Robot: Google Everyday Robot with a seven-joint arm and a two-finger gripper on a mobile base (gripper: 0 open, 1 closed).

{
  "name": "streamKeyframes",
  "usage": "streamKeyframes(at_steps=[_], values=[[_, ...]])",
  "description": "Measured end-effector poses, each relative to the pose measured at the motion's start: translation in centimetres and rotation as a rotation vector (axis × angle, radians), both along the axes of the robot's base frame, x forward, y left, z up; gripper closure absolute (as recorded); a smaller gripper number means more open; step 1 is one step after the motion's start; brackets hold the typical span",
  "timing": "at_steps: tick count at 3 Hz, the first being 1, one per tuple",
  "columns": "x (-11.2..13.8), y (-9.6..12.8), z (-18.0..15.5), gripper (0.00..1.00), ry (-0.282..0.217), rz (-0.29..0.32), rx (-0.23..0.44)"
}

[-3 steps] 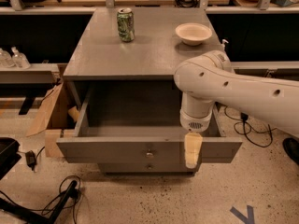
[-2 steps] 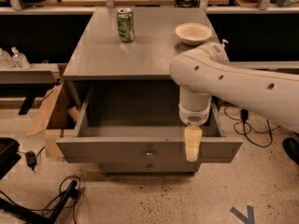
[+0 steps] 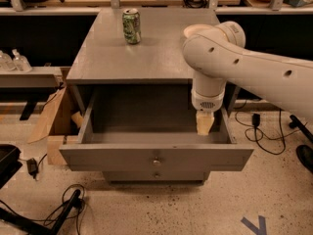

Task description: Open top drawer

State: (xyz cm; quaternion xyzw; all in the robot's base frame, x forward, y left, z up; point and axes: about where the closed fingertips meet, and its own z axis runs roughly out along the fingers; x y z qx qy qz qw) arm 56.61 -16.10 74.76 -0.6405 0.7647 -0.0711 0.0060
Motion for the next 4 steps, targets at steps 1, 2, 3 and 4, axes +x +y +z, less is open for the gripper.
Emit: streamKeyframes(at_steps=[1, 2, 3, 4], values=[[0.7, -0.4, -1.6, 0.72, -0.045, 0.009, 0.066], [1.7, -0.2, -4.1, 0.96, -0.111, 0.020, 0.143], [4.6, 0.1, -9.4, 1.00, -0.155, 0.028, 0.192], [4.4, 0.2, -9.7, 1.00, -0.146, 0.031, 0.192]])
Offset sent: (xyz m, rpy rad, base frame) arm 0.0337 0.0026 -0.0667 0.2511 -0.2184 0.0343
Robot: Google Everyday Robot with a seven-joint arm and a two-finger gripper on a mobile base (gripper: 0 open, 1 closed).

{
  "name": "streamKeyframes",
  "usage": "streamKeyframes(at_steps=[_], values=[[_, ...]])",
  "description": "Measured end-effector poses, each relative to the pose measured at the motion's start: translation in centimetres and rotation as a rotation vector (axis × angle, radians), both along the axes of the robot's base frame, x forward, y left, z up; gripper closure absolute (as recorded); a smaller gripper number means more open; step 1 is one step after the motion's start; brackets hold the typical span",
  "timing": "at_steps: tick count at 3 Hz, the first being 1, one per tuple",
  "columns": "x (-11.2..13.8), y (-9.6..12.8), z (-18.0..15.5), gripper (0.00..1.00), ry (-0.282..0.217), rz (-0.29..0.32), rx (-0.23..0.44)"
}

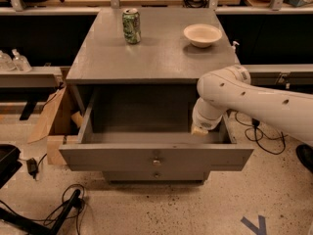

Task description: Open top drawer

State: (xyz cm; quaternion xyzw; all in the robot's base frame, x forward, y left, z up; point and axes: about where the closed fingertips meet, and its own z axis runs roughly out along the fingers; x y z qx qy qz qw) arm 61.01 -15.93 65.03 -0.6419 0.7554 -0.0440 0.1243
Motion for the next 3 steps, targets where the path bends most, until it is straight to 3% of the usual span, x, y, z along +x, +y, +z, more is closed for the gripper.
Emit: streamKeyframes(at_steps=[2, 3], values=[[-3.8, 0.8, -3.4, 1.00, 0.097, 0.038, 0.000], [-3.8, 0.8, -3.4, 1.00, 0.097, 0.038, 0.000]])
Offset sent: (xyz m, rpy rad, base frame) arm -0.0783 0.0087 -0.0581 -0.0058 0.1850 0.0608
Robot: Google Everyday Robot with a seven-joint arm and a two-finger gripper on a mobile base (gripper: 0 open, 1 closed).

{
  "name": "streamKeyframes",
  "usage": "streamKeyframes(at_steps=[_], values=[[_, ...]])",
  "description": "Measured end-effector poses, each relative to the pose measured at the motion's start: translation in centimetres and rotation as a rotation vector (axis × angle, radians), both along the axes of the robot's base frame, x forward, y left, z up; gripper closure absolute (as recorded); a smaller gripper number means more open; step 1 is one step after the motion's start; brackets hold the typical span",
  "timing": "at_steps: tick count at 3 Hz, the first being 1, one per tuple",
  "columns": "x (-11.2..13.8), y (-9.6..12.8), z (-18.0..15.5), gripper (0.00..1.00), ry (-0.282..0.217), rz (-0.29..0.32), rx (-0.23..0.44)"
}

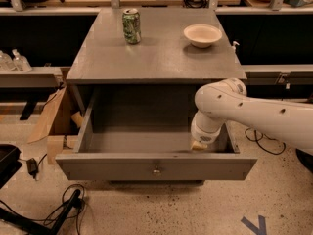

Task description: Open top drawer

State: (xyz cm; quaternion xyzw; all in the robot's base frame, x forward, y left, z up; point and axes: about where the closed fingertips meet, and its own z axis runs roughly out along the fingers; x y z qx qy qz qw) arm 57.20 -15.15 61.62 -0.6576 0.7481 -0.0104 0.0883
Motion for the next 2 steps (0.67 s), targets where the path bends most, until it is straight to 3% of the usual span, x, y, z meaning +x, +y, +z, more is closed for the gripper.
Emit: streamKeyframes(at_steps=[1, 2], values=[[-3.47, -0.46, 0.35, 1.00, 0.041, -0.003, -0.021], [-4.22, -0.54, 0.46, 1.00, 0.051, -0.004, -0.025]])
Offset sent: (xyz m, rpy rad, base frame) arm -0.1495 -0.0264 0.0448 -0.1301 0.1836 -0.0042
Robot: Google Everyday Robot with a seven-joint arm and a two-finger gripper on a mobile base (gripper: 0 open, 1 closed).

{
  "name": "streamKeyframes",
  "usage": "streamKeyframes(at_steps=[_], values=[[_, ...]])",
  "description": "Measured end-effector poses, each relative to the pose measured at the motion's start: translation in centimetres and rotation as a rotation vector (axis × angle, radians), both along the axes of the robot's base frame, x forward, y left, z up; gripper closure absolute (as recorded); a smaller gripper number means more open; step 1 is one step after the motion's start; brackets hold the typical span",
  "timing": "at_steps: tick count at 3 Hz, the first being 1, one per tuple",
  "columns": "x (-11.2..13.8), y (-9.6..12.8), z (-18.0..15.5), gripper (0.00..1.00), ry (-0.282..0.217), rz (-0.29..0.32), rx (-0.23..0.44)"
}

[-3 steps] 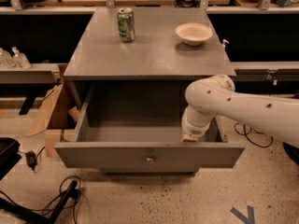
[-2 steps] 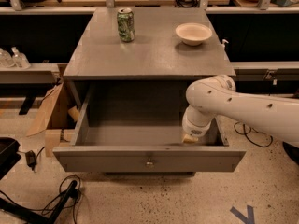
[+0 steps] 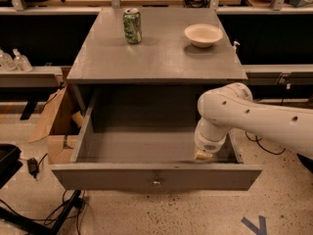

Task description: Open top drawer

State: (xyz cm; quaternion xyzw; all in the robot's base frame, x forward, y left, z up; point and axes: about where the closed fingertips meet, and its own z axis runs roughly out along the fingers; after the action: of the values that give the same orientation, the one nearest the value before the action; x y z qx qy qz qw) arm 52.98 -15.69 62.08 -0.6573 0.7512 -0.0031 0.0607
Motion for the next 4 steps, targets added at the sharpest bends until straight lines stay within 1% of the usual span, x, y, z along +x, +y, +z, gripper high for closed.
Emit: streamKeyframes(at_steps=[1, 2, 3, 4], values=[[-3.0, -0.5, 0.9, 1.00, 0.047, 0.005, -0.026], [-5.2, -0.9, 1.6, 1.00, 0.087, 0.009, -0.036], [-8.9, -1.7, 2.6, 1.00, 0.148, 0.008, -0.037], [-9.3, -1.7, 2.7, 1.00, 0.155, 0.007, -0.037]])
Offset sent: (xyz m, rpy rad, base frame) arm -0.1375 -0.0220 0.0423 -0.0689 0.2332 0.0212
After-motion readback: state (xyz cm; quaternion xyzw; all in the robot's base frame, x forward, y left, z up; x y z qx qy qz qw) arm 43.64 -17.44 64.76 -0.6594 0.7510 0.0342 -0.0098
